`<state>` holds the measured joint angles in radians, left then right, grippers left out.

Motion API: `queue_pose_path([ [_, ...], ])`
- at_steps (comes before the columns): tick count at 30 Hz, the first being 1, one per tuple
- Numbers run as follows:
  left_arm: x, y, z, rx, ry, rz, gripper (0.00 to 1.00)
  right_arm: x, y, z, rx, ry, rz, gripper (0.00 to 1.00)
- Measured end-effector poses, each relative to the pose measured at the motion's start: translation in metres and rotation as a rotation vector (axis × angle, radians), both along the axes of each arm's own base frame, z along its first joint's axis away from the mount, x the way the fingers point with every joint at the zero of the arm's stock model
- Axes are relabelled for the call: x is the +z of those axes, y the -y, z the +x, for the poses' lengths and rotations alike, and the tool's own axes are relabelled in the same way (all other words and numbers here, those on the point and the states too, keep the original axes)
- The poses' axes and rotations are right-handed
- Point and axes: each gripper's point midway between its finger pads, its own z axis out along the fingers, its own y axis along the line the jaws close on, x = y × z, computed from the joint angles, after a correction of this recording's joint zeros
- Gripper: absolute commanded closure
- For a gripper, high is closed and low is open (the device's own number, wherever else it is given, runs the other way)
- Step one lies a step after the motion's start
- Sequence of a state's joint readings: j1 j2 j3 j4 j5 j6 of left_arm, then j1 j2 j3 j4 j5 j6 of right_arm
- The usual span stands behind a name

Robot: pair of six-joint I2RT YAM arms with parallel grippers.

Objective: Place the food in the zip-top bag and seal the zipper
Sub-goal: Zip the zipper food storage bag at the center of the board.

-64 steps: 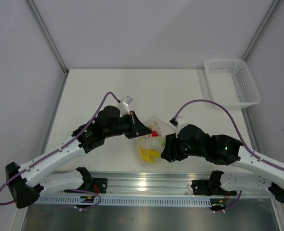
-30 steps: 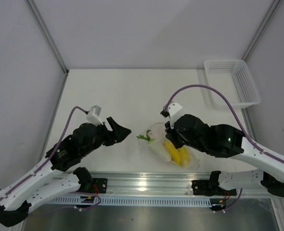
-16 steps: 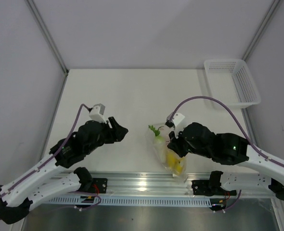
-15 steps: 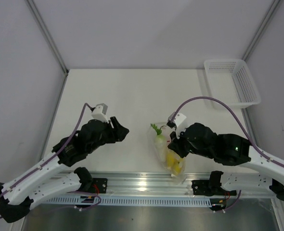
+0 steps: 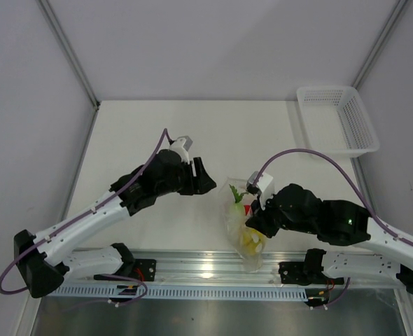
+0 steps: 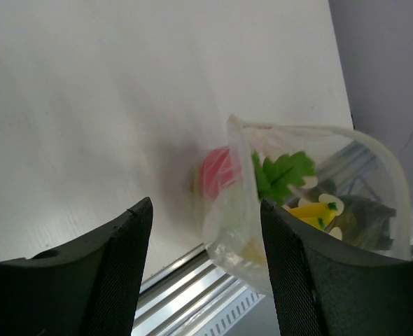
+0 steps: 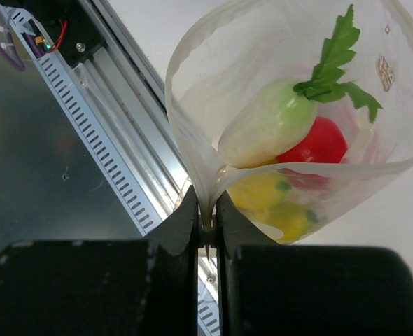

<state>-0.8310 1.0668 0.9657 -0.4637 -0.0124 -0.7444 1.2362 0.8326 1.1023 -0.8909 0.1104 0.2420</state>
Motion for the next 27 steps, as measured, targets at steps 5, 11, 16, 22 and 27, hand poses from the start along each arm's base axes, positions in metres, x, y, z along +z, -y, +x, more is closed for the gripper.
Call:
queue_pose_path([
  [5, 0.025, 0.023, 0.018, -0.056, -0.002, -0.026, 0.35, 0.000, -0.001, -0.002, 0.011, -0.008, 0.003, 1.00],
  [11, 0.013, 0.043, 0.019, -0.142, -0.059, -0.010, 0.42, 0.000, -0.001, -0.003, 0.012, -0.008, 0.003, 1.00],
  [16, -0.005, 0.052, 0.014, -0.191, -0.116, 0.007, 0.53, 0.000, -0.001, -0.003, 0.016, -0.011, 0.004, 1.00],
  [22, -0.024, 0.057, 0.014, -0.208, -0.160, 0.037, 0.69, 0.000, -0.001, -0.004, 0.018, -0.012, 0.003, 1.00],
  [27, -0.033, 0.057, 0.013, -0.208, -0.174, 0.050, 0.71, -0.001, -0.001, -0.004, 0.018, -0.013, 0.003, 1.00],
])
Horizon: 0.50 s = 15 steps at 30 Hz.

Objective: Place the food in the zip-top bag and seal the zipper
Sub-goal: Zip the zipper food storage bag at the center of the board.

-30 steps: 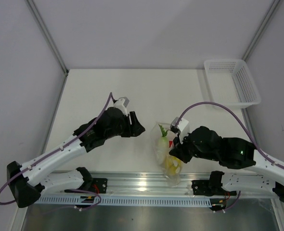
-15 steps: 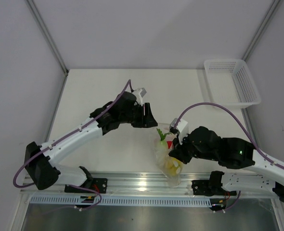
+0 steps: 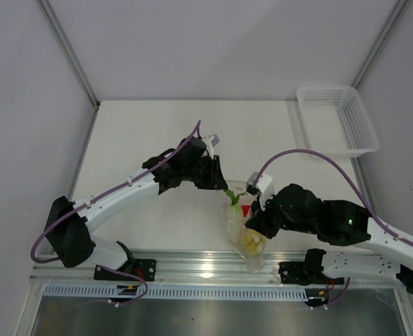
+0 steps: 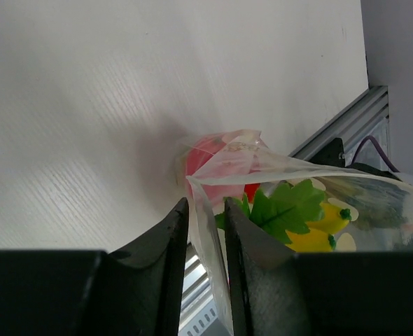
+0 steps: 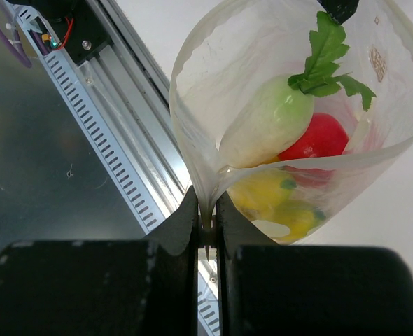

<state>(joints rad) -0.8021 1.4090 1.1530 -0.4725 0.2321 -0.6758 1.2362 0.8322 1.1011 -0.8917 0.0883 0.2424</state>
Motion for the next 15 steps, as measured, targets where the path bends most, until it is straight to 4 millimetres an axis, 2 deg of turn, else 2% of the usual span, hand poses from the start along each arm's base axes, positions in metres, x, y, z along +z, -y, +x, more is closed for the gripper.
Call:
queue_pose_path([
  [3, -0.001, 0.001, 0.001, 0.002, -0.003, -0.002, 0.79, -0.001, 0.000, 0.000, 0.000, -0.001, -0.001, 1.00],
  [4, -0.002, 0.002, 0.002, 0.003, -0.002, -0.002, 0.86, -0.001, 0.000, 0.000, 0.001, -0.001, -0.002, 1.00],
  [7, -0.003, 0.004, 0.004, 0.004, -0.001, -0.006, 0.94, -0.001, 0.000, 0.000, 0.000, -0.001, -0.002, 1.00],
  [8, -0.004, 0.004, 0.004, 0.004, -0.001, -0.005, 0.99, -0.001, 0.000, 0.000, -0.001, 0.000, -0.002, 1.00],
  [12, -0.001, 0.003, 0.005, 0.012, 0.011, -0.006, 1.00, -0.001, 0.002, 0.003, -0.021, 0.004, -0.008, 1.00],
  [15, 0.008, -0.005, 0.001, 0.030, 0.044, -0.019, 0.99, -0.002, 0.006, 0.007, -0.056, 0.013, -0.016, 1.00],
])
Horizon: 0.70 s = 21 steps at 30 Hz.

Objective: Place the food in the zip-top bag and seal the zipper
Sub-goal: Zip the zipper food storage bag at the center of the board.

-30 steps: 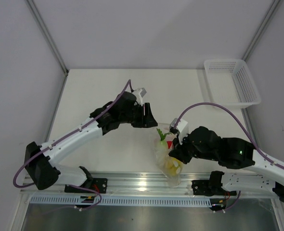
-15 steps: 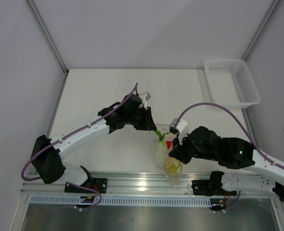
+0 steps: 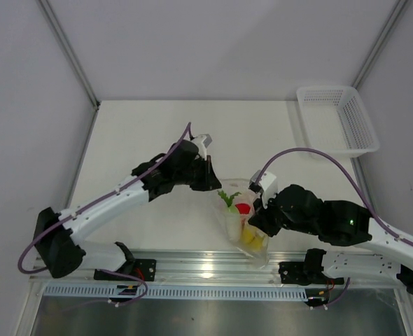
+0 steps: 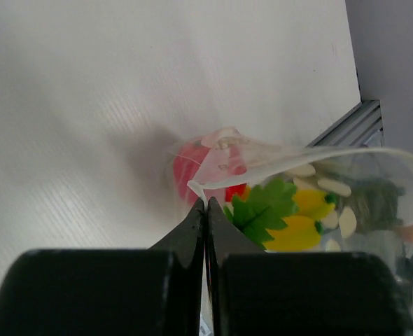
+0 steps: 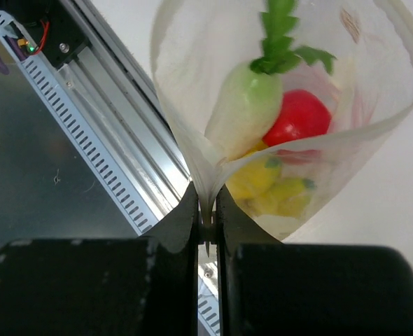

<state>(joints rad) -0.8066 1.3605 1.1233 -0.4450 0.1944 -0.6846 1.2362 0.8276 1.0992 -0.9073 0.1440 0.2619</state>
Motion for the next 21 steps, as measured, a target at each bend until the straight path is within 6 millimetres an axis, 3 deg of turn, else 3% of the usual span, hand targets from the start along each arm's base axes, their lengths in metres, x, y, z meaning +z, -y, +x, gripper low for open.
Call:
queue_pose_path([
  [7, 0.064, -0.050, -0.050, 0.092, 0.186, -0.159, 0.99, 0.000, 0.009, 0.013, -0.104, 0.020, -0.010, 1.00],
  [10, 0.073, -0.077, -0.067, 0.155, 0.236, -0.239, 0.99, -0.001, 0.009, 0.021, -0.150, 0.038, -0.005, 1.00],
  [12, 0.067, -0.091, -0.068, 0.210, 0.239, -0.243, 0.99, -0.005, 0.007, 0.026, -0.176, 0.046, -0.003, 1.00],
  [18, 0.011, -0.109, -0.059, 0.328, 0.147, -0.053, 0.99, -0.029, -0.001, 0.045, -0.229, 0.027, -0.035, 1.00],
  [21, 0.002, -0.121, -0.063, 0.349, 0.139, -0.025, 0.99, -0.029, -0.008, 0.042, -0.188, 0.014, -0.017, 1.00],
])
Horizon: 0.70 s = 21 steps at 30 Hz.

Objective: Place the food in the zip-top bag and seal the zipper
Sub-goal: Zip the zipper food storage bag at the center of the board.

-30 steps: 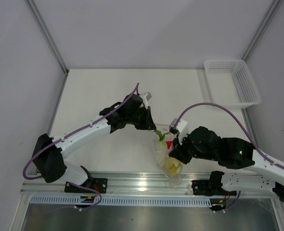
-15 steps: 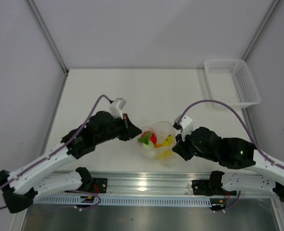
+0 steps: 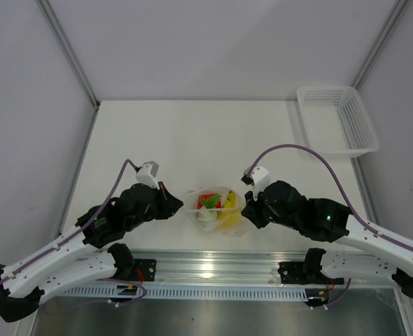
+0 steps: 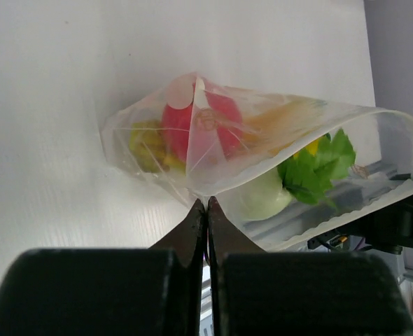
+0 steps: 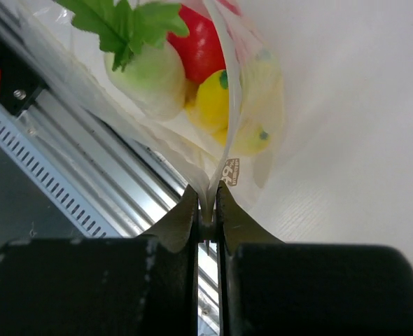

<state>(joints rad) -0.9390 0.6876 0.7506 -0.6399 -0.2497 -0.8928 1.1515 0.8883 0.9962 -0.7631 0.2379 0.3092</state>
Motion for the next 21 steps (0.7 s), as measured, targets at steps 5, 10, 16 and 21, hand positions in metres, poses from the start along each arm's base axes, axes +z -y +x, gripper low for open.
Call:
queue_pose_path([
  [5, 0.013, -0.016, -0.003, 0.024, 0.056, -0.026, 0.91, 0.003, -0.012, -0.015, 0.119, -0.023, 0.031, 1.00],
  [10, 0.027, -0.027, -0.004, -0.005, 0.146, 0.009, 0.27, 0.006, -0.015, -0.032, 0.237, -0.045, 0.037, 1.00],
  [16, 0.082, -0.017, -0.002, -0.129, 0.346, -0.018, 0.03, 0.020, -0.017, -0.048, 0.355, -0.053, 0.048, 1.00],
  [21, 0.127, 0.007, -0.012, -0.309, 0.565, -0.094, 0.00, 0.030, -0.022, -0.057, 0.435, -0.052, 0.070, 1.00],
])
